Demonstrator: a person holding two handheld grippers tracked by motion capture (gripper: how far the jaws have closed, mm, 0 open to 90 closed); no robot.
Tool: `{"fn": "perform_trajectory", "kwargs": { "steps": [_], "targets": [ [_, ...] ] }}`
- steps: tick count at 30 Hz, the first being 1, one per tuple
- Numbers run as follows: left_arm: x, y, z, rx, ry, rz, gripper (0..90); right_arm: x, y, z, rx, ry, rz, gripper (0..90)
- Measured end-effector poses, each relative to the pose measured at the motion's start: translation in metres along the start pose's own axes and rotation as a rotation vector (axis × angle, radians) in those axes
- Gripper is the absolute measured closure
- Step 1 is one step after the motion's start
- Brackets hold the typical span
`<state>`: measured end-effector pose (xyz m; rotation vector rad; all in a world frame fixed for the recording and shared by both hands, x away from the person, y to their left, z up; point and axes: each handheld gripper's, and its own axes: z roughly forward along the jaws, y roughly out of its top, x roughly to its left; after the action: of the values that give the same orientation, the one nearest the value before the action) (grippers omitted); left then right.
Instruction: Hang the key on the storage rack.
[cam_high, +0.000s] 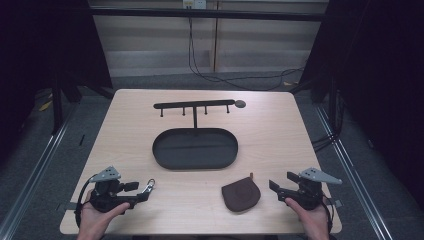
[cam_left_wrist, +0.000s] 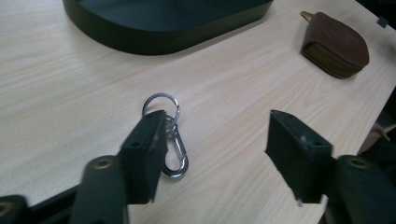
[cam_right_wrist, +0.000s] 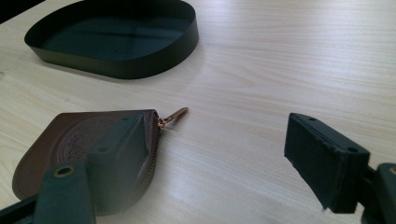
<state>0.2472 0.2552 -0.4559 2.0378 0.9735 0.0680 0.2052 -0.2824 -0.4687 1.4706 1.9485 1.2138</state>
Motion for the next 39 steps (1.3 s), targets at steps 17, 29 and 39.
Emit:
{"fn": "perform_trajectory", "kwargs": {
  "steps": [17, 29, 39],
  "targets": [
    [-0.016, 0.024, 0.015, 0.129, 0.057, 0.037, 48.5, 0.002, 0.0, 0.003, 0.041, 0.025, 0.003, 19.7],
    [-0.014, 0.054, 0.024, 0.227, 0.127, 0.068, 47.2, 0.004, 0.0, 0.003, 0.051, 0.039, -0.005, 19.7],
    [0.0, 0.063, 0.033, 0.323, 0.126, 0.06, 52.0, 0.004, 0.0, 0.003, 0.057, 0.038, -0.004, 19.7]
  ]
}}
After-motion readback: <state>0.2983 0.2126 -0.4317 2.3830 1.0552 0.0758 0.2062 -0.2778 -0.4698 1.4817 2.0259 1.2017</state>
